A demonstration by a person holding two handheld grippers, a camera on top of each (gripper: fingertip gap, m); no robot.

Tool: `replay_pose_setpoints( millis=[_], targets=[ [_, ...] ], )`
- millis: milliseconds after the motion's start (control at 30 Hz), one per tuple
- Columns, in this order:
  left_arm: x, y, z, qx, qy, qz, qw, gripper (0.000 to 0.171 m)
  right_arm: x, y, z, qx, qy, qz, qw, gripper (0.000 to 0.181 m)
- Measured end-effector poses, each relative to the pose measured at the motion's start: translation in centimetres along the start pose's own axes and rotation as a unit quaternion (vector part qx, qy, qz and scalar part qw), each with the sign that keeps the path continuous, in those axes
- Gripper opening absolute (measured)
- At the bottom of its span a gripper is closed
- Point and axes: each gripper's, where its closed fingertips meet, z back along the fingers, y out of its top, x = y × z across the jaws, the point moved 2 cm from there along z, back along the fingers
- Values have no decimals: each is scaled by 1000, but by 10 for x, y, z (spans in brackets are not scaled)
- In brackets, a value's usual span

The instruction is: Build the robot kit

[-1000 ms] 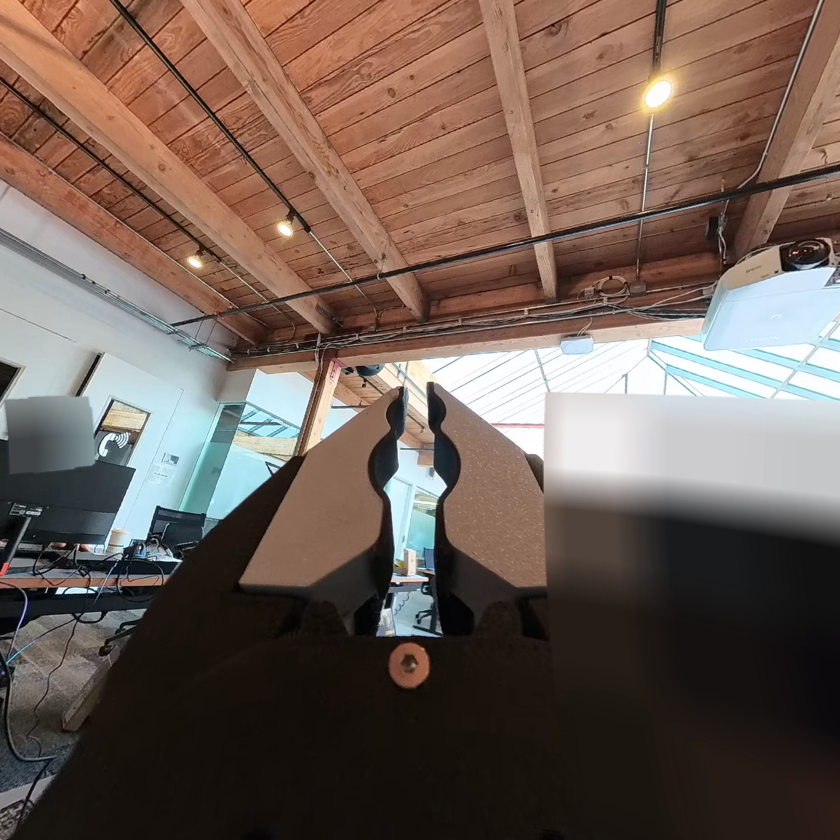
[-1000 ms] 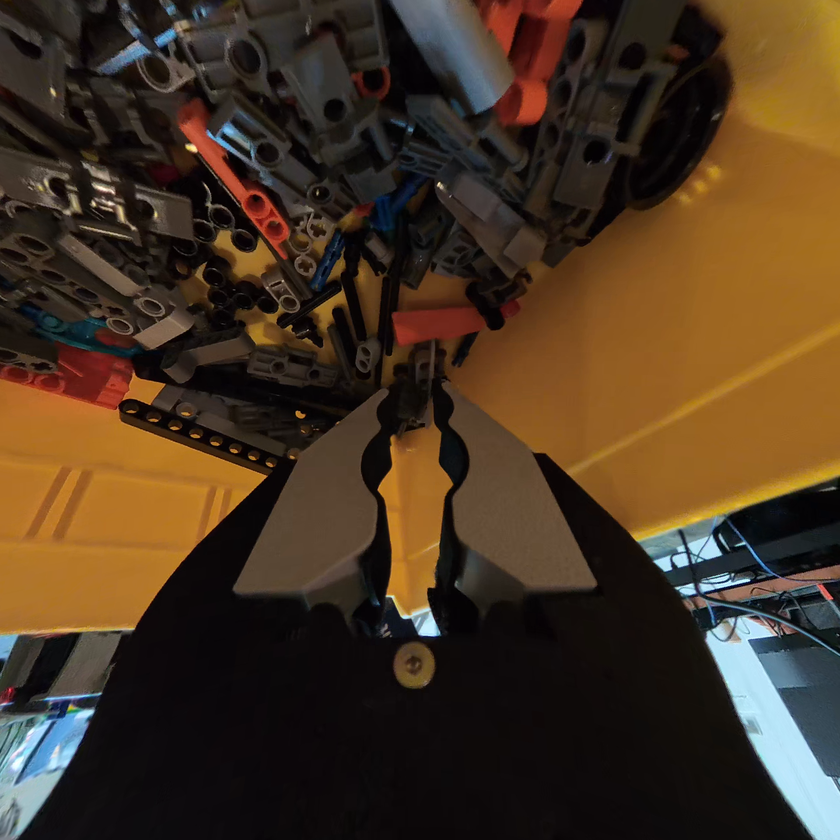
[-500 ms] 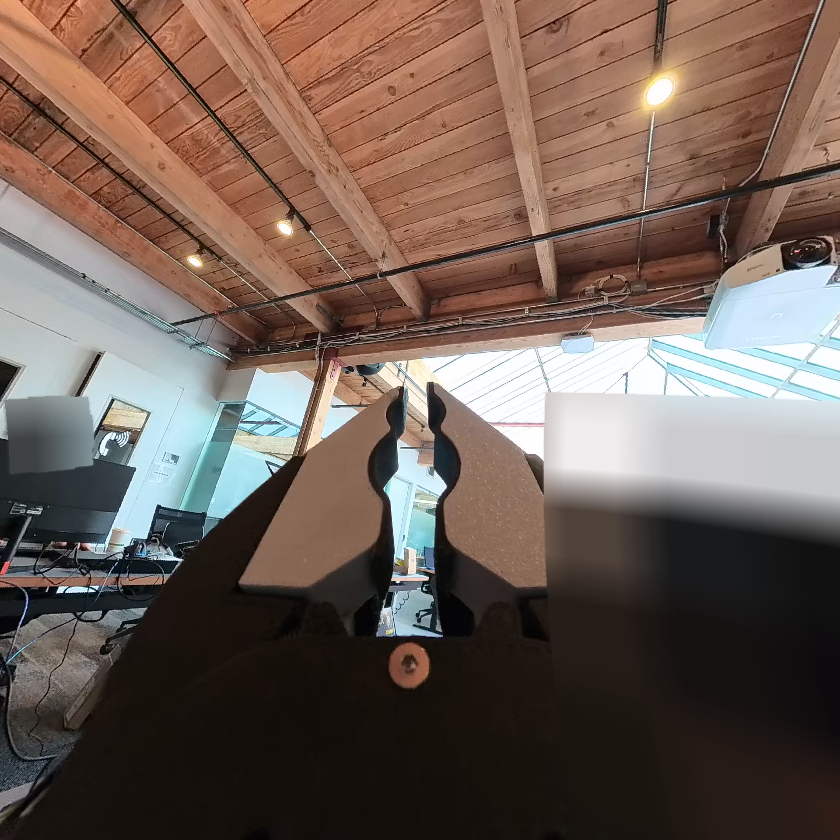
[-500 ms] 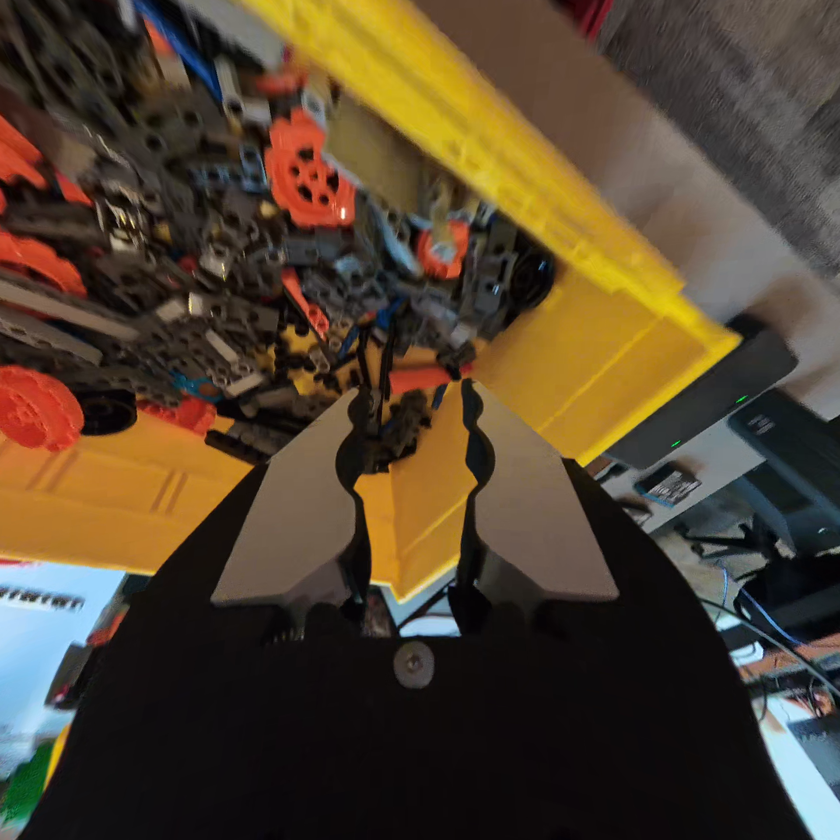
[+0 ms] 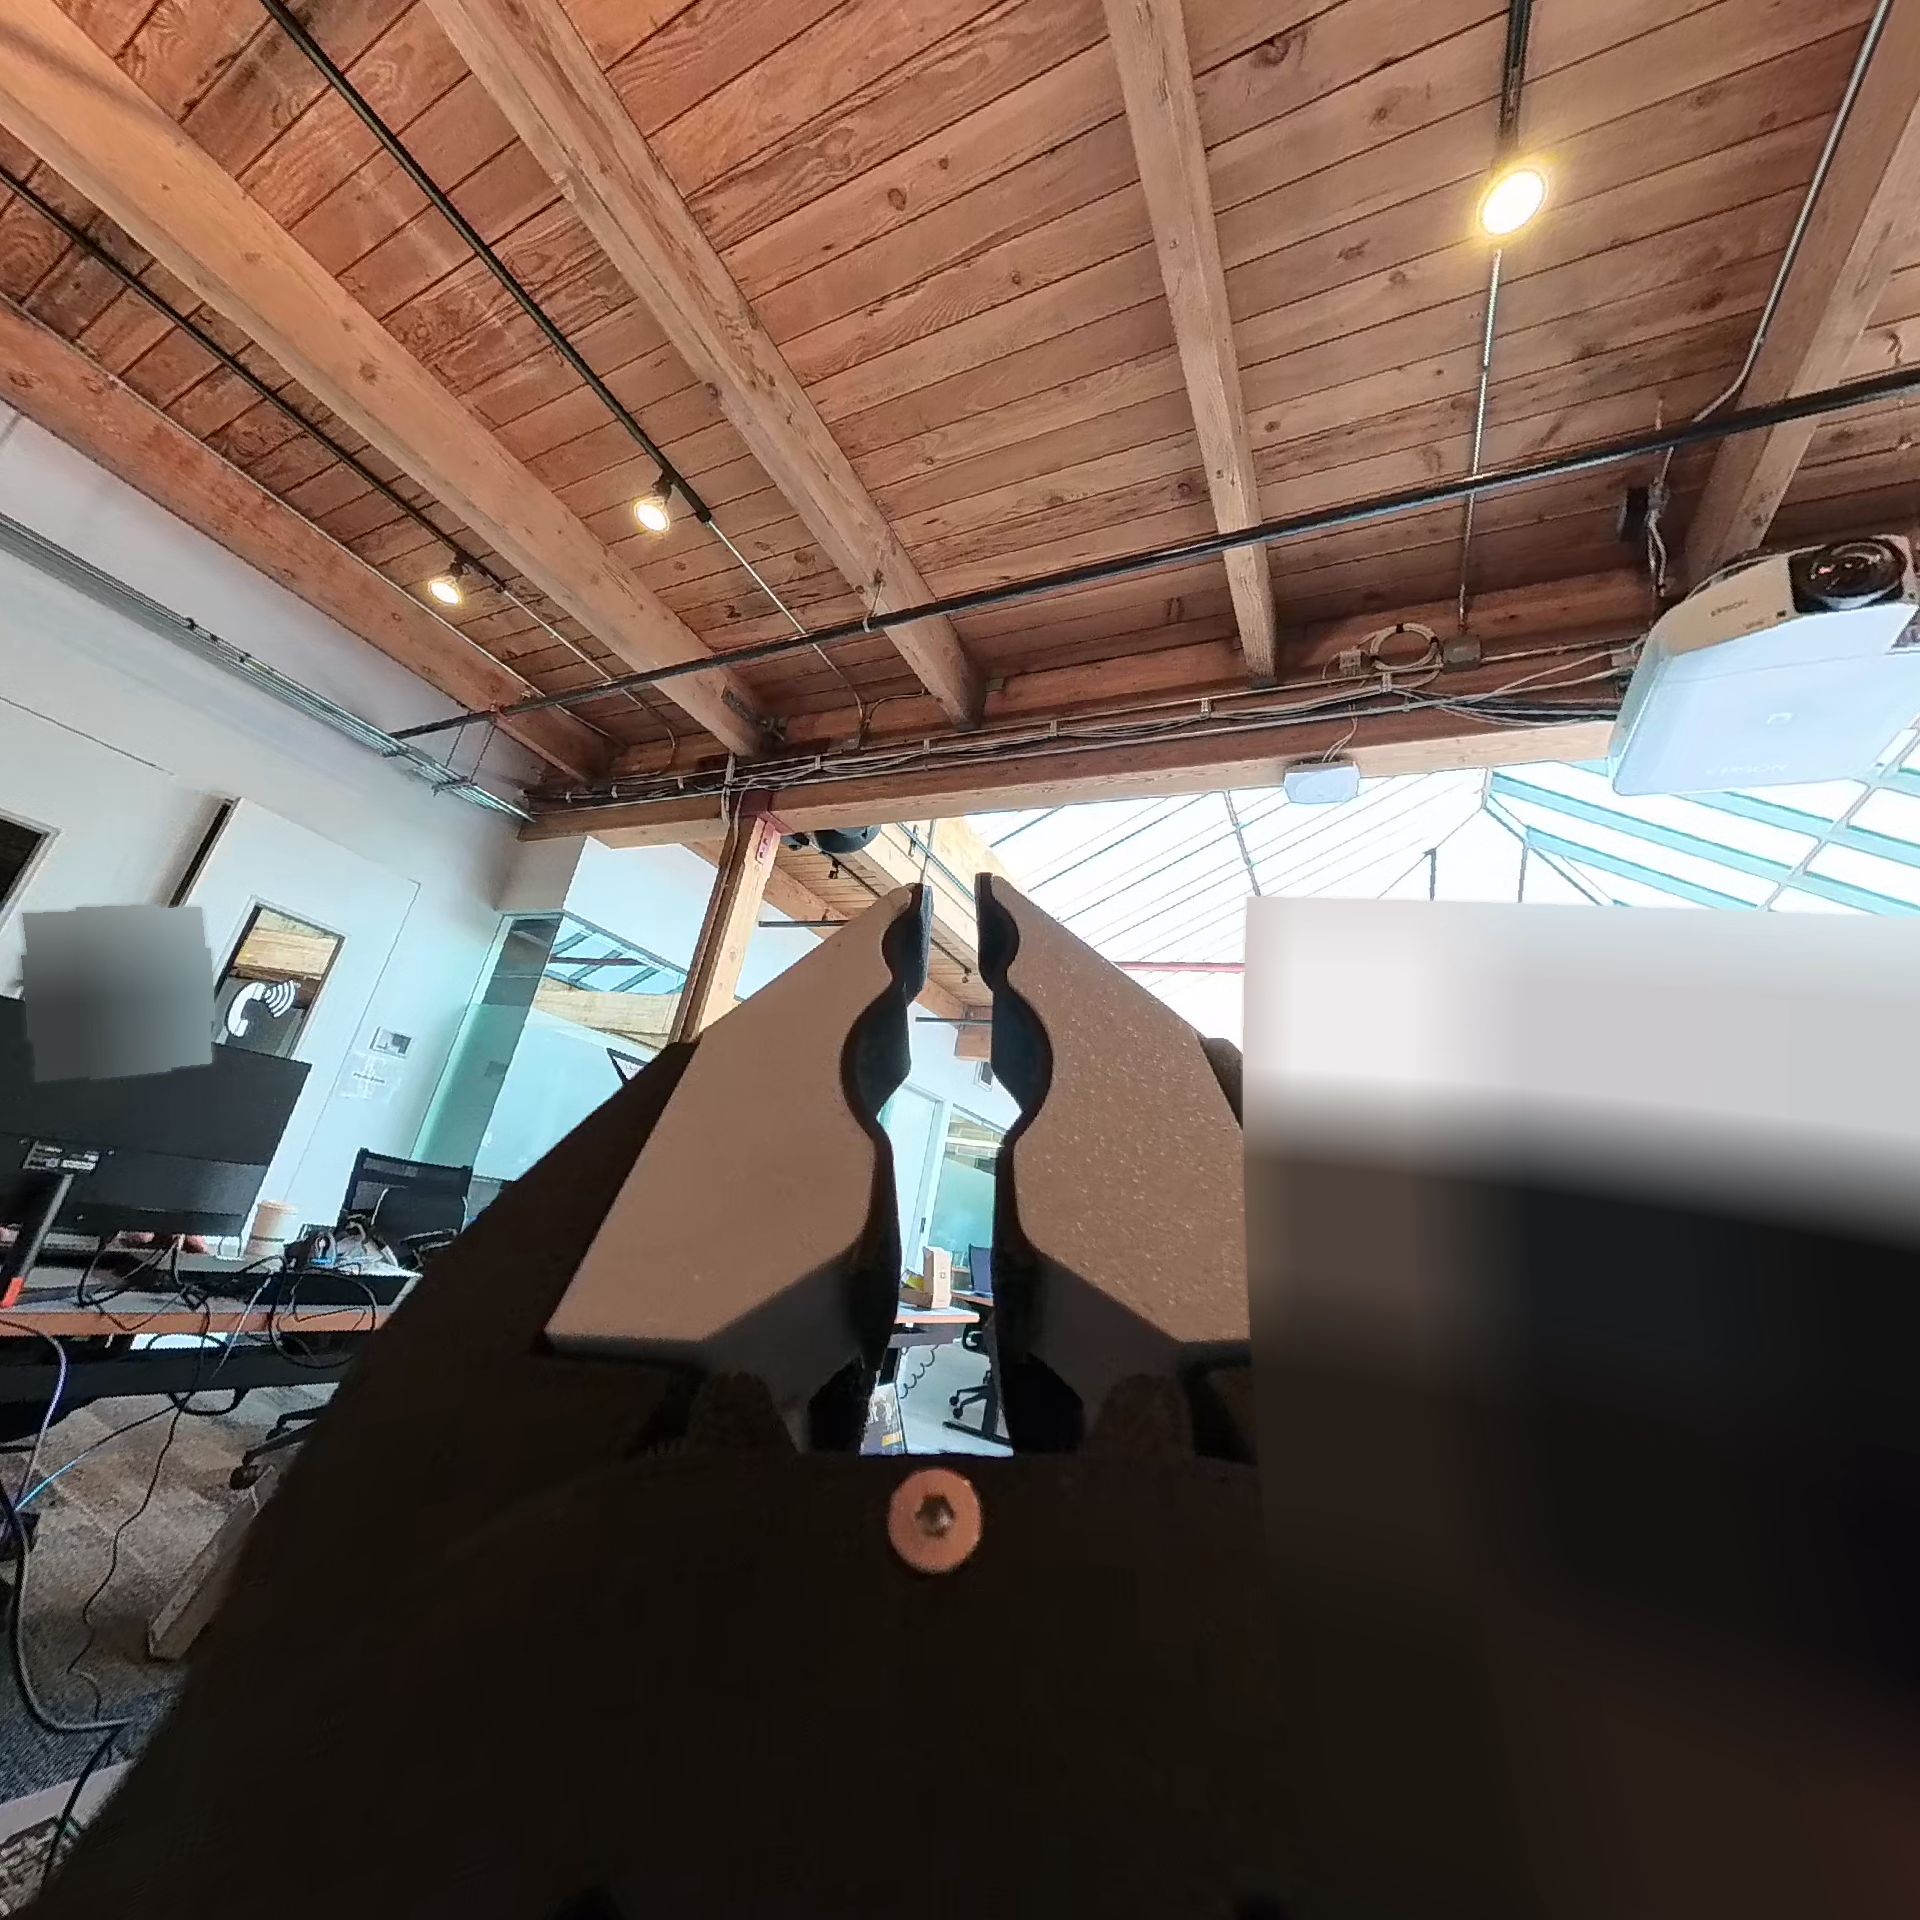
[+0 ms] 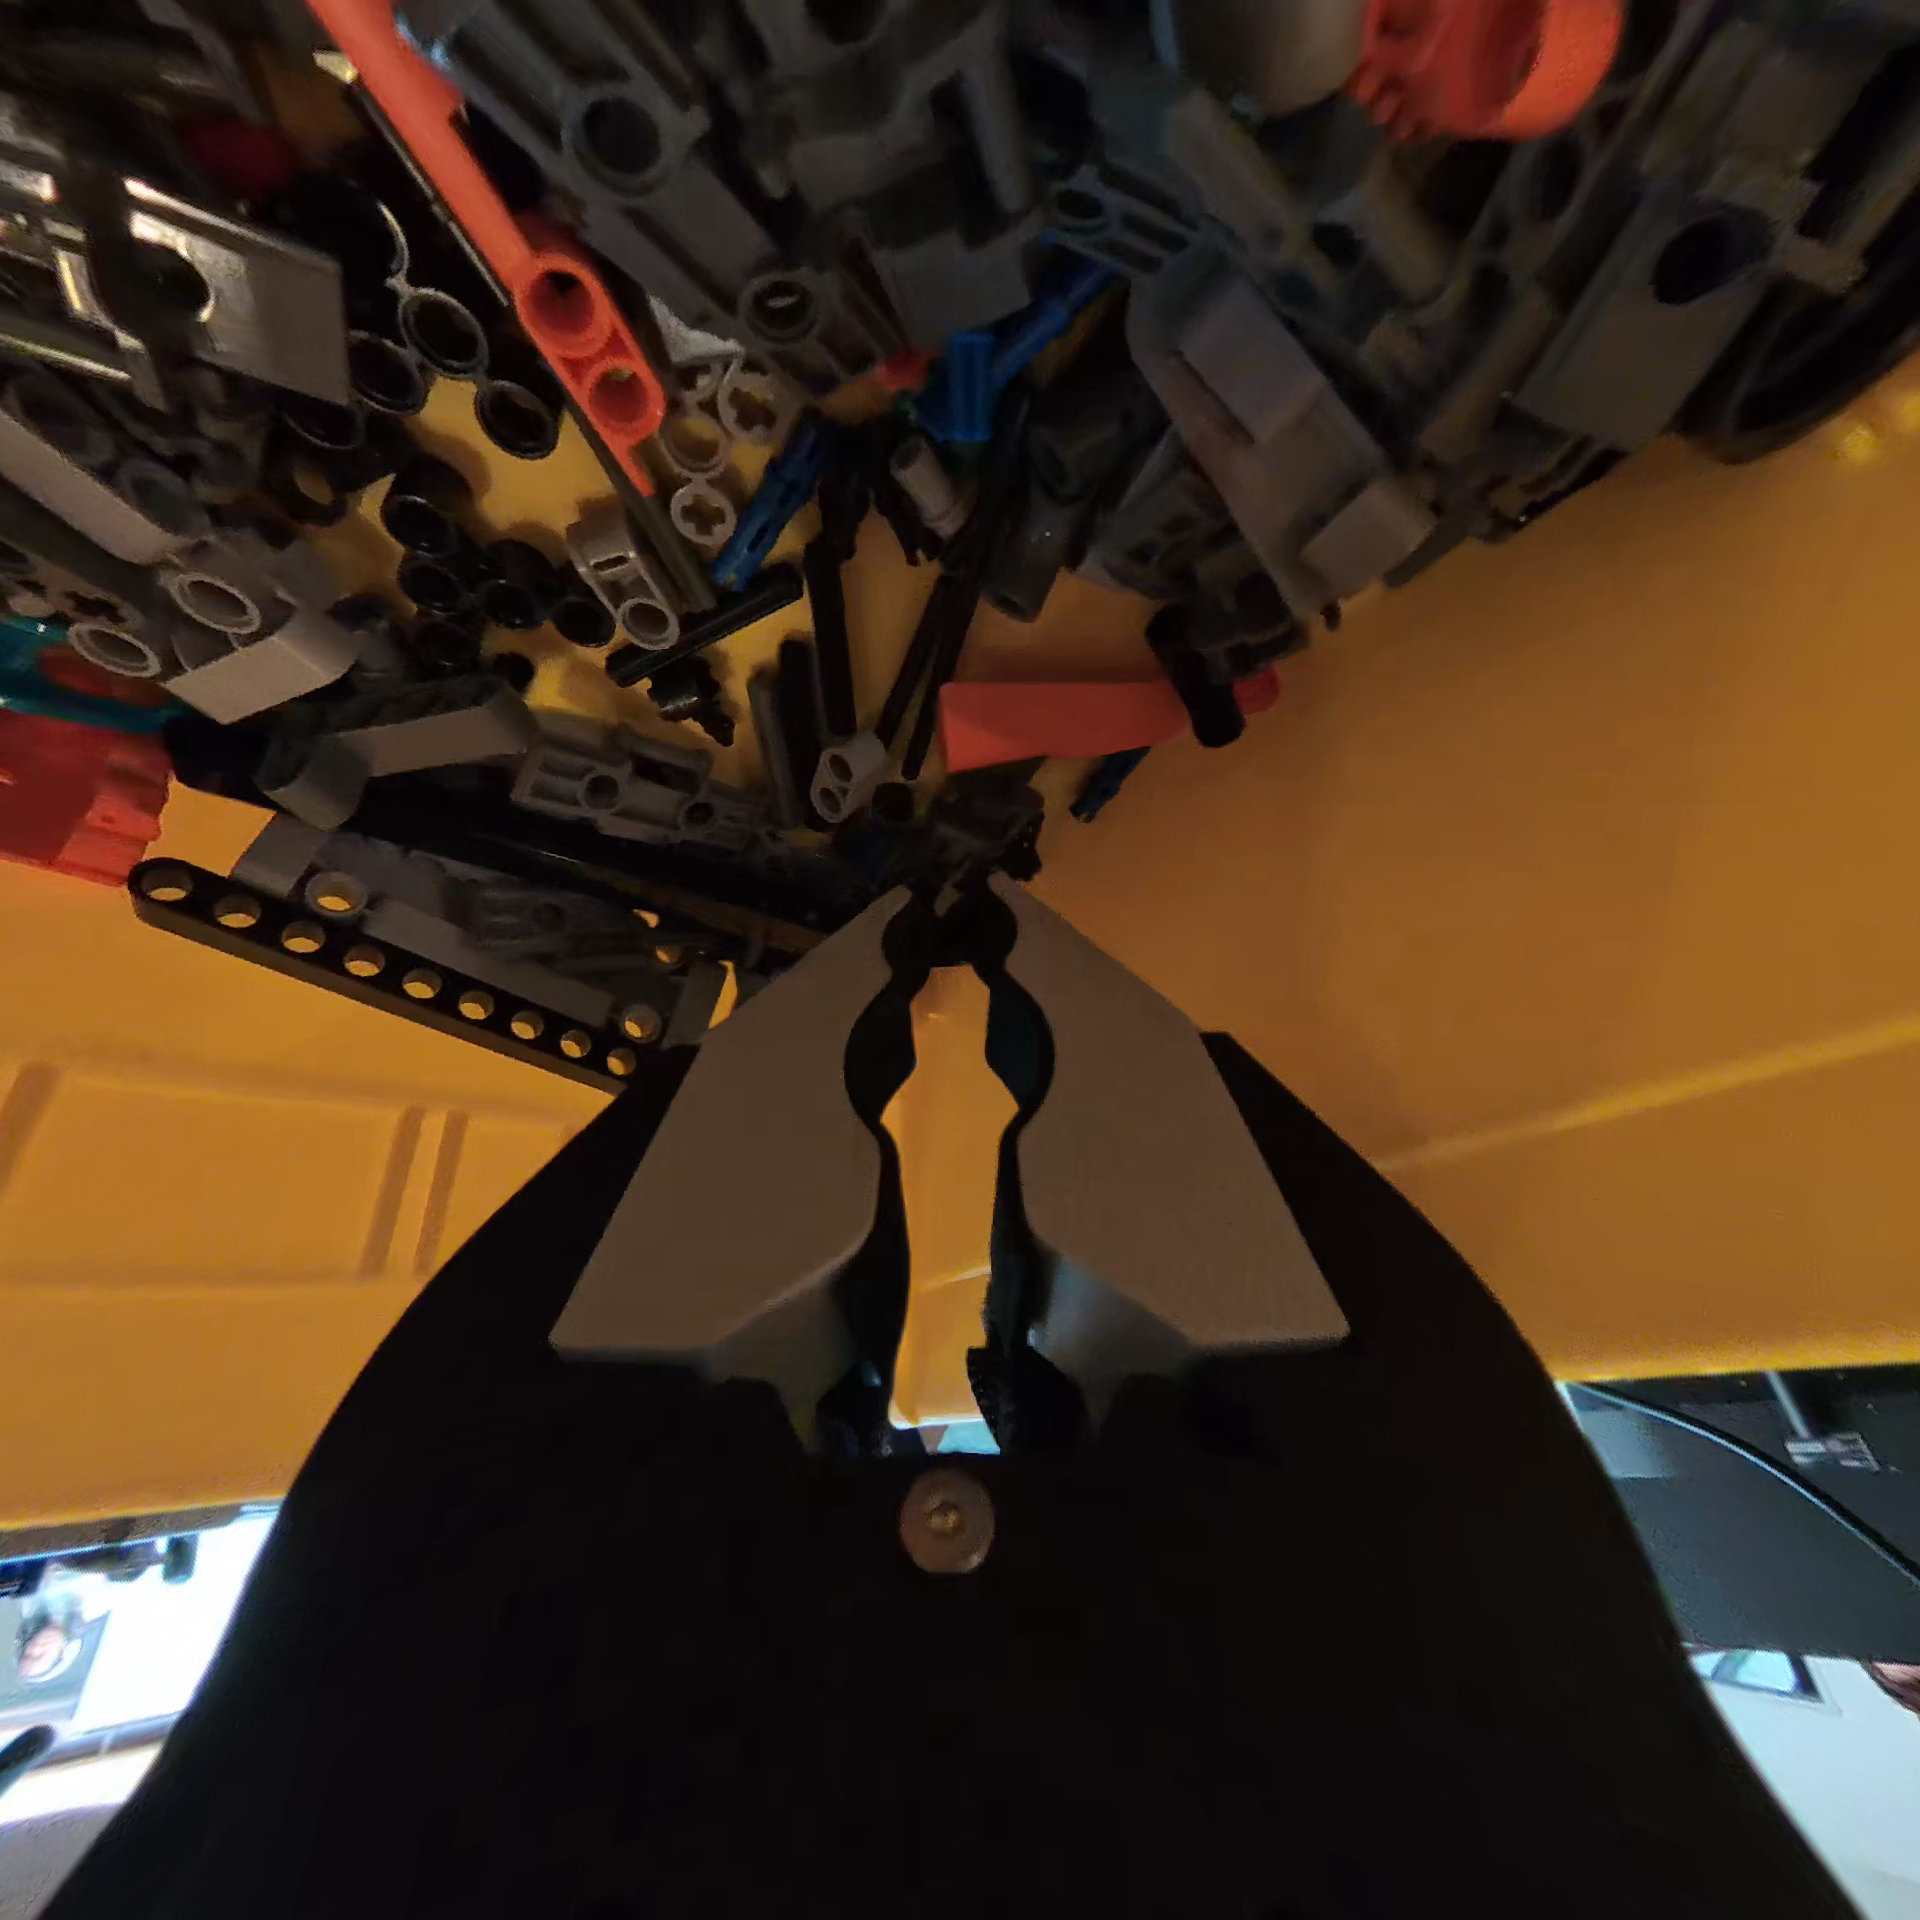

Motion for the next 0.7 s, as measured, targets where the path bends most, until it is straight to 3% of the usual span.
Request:
replay_pose_setpoints(
  millis=[133,433,467,533,700],
  targets=[
    [0,1,0,1,1,-1,1000,6,2,9,12,45,5,-5,999,1],
    [0,0,0,0,0,1,1000,6,13,48,80,211,4,-24,977,0],
    [0,1,0,1,-1,1,1000,6,7,46,79,202,25,-21,979,3],
    [0,1,1,2,-2,2,1000,6,-1,31,61,135,44,-14,990,35],
    [2,4,2,6,-3,0,1000,6,-5,7,12,47,9,40,998,36]
  ],
)
